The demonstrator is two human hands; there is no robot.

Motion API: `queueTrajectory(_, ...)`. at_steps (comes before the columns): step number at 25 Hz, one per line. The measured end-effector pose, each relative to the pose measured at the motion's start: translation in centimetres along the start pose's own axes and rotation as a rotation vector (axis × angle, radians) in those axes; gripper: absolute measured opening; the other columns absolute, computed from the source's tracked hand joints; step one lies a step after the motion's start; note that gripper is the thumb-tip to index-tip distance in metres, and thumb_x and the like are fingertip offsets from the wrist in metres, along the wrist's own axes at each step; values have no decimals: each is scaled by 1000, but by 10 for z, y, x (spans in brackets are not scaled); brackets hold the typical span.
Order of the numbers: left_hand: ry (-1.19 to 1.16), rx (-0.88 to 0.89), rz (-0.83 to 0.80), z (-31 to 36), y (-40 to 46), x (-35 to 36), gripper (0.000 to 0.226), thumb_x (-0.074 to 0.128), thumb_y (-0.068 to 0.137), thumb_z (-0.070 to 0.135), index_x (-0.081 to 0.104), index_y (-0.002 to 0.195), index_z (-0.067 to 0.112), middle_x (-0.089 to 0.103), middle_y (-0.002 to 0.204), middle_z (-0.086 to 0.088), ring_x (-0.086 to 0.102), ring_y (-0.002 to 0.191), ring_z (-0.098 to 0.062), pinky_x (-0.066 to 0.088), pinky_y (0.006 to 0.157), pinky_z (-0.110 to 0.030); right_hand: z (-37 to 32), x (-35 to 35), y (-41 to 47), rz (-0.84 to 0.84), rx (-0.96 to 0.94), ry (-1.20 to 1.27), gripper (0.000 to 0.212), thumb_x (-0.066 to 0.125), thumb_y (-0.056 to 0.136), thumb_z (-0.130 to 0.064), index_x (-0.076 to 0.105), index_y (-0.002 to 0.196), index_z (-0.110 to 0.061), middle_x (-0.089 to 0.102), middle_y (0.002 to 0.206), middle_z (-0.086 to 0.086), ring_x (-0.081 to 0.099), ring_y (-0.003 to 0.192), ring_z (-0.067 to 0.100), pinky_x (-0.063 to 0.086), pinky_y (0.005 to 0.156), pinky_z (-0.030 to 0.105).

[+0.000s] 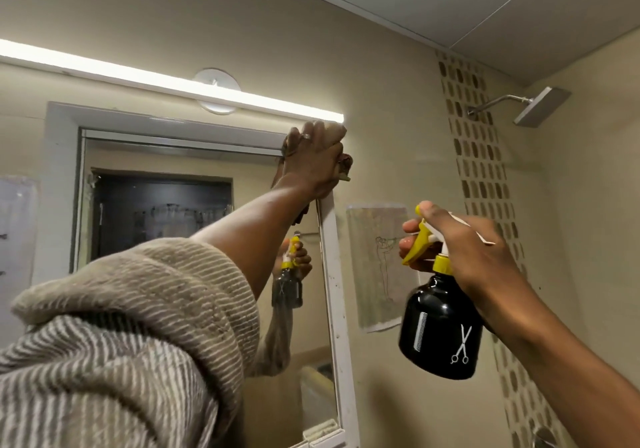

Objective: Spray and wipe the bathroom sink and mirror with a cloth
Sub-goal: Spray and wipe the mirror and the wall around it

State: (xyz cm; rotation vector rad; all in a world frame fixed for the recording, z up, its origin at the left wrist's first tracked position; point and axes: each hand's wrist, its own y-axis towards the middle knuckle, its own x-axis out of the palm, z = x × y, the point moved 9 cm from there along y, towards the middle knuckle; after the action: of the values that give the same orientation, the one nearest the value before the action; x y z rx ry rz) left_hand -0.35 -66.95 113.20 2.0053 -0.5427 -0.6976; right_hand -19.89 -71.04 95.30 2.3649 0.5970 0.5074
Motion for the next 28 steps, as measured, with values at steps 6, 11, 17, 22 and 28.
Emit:
queueTrajectory(6, 2, 133, -60, 24, -32, 7, 42, 43, 100, 38, 52, 137, 21, 23, 155, -18, 19, 144, -37, 17, 115, -50, -1, 12, -8, -58, -20, -29, 42, 58, 103, -40, 80, 87, -8, 80, 80, 17, 79, 82, 32, 65, 83, 44)
queueTrajectory(11, -4, 249, -167, 59, -91, 33, 44, 40, 98, 46, 51, 136, 26, 40, 142, -12, 34, 135, -32, 27, 109, -50, 4, 18, -19, -85, 6, -21, 41, 58, 102, -41, 80, 90, -8, 81, 80, 14, 80, 82, 29, 65, 76, 36)
queueTrajectory(17, 9, 363, -162, 109, -184, 50, 38, 48, 94, 47, 56, 127, 30, 52, 128, -5, 49, 121, -26, 16, 87, -42, 15, 15, -32, -81, 66, -26, 40, 59, 102, -40, 79, 90, -8, 81, 80, 14, 80, 81, 29, 65, 78, 38)
queueTrajectory(22, -73, 434, -357, 147, -249, 96, 34, 55, 86, 44, 59, 113, 24, 55, 118, -8, 51, 111, -28, 21, 95, -45, 15, 4, -46, -69, 88, -14, 40, 60, 101, -39, 79, 90, -6, 81, 82, 17, 80, 81, 31, 66, 74, 35)
queueTrajectory(28, 31, 550, -560, 196, -316, 138, 46, 43, 95, 39, 54, 130, 12, 50, 129, -12, 40, 123, -31, 20, 110, -49, 15, -11, -60, -73, 108, -35, 41, 59, 101, -41, 80, 93, -6, 81, 84, 16, 80, 79, 25, 62, 63, 22)
